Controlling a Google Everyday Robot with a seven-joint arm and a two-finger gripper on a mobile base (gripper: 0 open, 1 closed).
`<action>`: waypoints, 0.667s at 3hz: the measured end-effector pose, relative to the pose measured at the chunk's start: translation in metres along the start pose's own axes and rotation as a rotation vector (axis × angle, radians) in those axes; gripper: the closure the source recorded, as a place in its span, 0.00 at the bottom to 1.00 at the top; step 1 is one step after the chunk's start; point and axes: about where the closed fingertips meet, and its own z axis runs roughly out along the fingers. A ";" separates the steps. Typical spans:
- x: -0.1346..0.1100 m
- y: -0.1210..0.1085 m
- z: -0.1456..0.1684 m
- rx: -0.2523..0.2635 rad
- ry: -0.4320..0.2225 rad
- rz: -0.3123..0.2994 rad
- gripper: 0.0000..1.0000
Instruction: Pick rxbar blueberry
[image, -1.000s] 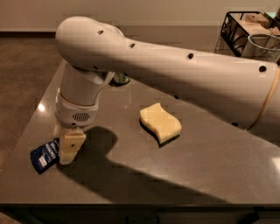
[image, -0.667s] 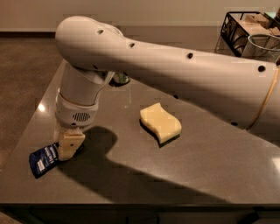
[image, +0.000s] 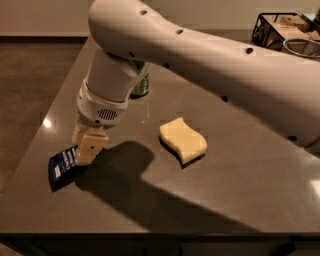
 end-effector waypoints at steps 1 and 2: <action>0.005 -0.010 -0.037 0.056 -0.027 0.048 1.00; 0.003 -0.013 -0.081 0.092 -0.049 0.073 1.00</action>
Offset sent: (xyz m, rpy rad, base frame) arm 0.0415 -0.0558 0.0922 0.0751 -0.0250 -0.1556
